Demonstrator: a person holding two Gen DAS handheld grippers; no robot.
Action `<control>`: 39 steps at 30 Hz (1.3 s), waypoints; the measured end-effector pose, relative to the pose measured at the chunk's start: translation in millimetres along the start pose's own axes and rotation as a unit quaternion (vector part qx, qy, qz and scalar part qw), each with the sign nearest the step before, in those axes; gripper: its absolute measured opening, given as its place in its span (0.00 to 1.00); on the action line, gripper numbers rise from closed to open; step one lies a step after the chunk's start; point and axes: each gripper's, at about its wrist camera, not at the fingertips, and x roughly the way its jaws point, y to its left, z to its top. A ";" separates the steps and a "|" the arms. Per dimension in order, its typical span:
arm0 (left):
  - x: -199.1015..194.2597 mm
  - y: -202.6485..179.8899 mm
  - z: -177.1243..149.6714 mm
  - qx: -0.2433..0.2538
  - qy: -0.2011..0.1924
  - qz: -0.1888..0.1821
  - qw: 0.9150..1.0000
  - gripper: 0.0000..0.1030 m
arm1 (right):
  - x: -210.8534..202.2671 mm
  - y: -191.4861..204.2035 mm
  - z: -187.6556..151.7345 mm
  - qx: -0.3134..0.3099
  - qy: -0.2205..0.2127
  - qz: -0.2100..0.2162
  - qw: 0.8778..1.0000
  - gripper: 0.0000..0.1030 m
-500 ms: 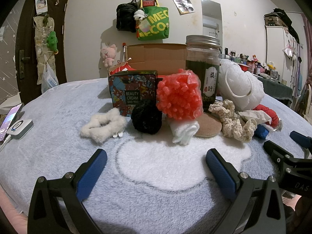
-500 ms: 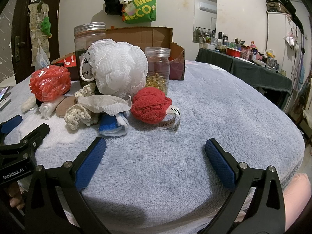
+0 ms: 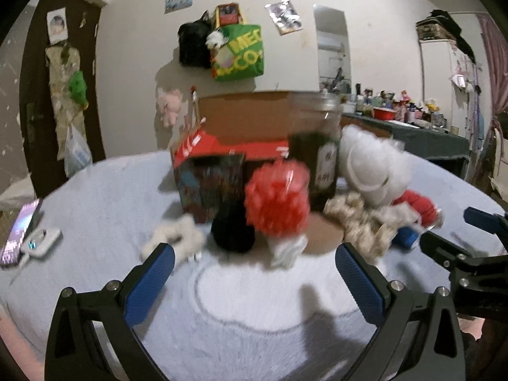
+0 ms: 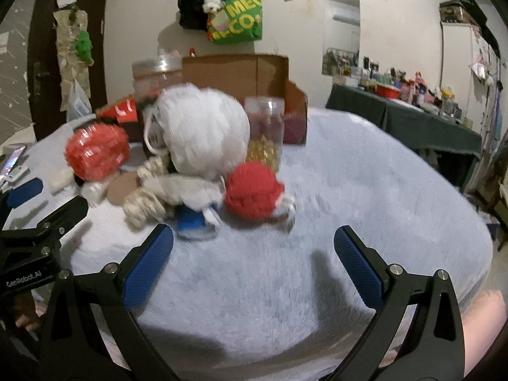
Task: Organize soft objects
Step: 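Grasp the red mesh-bagged sponge with the left gripper while the right grasps the white bath puff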
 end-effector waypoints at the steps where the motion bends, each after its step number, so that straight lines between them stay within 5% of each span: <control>1: -1.5 5.8 -1.2 0.001 -0.002 -0.004 1.000 1.00 | -2.3 0.9 4.5 -0.003 -0.004 0.002 1.000 1.00; 11: 6.0 5.5 36.2 0.028 -0.009 -0.034 0.999 1.00 | 1.3 -0.9 48.1 -0.017 -0.025 0.040 0.999 1.00; 22: 29.8 14.1 51.1 0.036 0.020 -0.058 0.997 0.92 | 42.2 -6.4 83.3 0.004 0.020 0.136 0.990 0.97; 28: 45.3 20.1 49.0 0.024 0.054 -0.088 0.994 0.76 | 61.2 0.5 84.9 -0.010 0.054 0.167 0.984 0.70; 33: 53.2 19.7 47.0 0.017 0.078 -0.117 0.990 0.47 | 67.7 3.5 79.9 -0.013 0.067 0.169 0.983 0.43; 39: 49.0 16.2 48.8 0.011 0.079 -0.127 0.989 0.43 | 53.4 0.6 77.2 -0.015 0.045 0.171 0.984 0.24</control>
